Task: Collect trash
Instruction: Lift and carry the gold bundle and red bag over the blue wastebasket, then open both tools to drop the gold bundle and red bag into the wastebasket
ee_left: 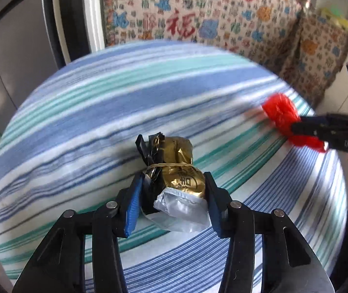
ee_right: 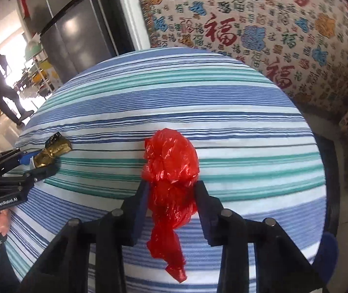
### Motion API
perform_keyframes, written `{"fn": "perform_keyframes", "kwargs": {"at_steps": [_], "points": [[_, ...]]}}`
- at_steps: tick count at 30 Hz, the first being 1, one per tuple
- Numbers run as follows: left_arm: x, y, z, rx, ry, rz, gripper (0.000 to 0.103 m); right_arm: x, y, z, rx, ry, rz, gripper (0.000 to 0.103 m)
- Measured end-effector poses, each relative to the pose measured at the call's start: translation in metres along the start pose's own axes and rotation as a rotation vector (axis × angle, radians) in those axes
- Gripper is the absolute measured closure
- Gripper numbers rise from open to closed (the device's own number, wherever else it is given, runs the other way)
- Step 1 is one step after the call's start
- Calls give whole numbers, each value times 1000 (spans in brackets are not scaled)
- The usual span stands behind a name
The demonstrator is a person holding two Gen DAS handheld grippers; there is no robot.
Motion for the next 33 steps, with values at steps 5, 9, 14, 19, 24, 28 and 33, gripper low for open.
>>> {"fn": "perform_keyframes", "kwargs": {"at_steps": [5, 9, 14, 19, 24, 28, 33], "points": [[21, -27, 30, -60, -89, -23, 56, -4, -29, 61, 23, -82, -56, 66], [51, -93, 48, -180, -143, -114, 56, -12, -92, 122, -22, -149, -173, 66], [91, -213, 58, -387, -190, -246, 56, -42, -193, 169, -203, -173, -321, 66], [118, -336, 33, -502, -170, -351, 55, -84, -288, 179, -265, -144, -508, 66], [116, -435, -22, -557, -95, -420, 55, -116, -347, 162, -236, -137, -645, 65], [119, -476, -77, -576, -27, -415, 53, -129, -387, 145, -216, -98, -707, 64], [110, -505, -128, -549, 20, -441, 40, -144, -424, 132, -189, -85, -774, 60]]}}
Point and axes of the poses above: each gripper's, at about its wrist camera, not at the fingertips, and z roughly against the way its jaws point, y to its left, x to its top, the point moved 3 cm from there along -z, roughly the way its jaws point, and after that the axes turned 12 degrees about -z, right-handed, at the moved point
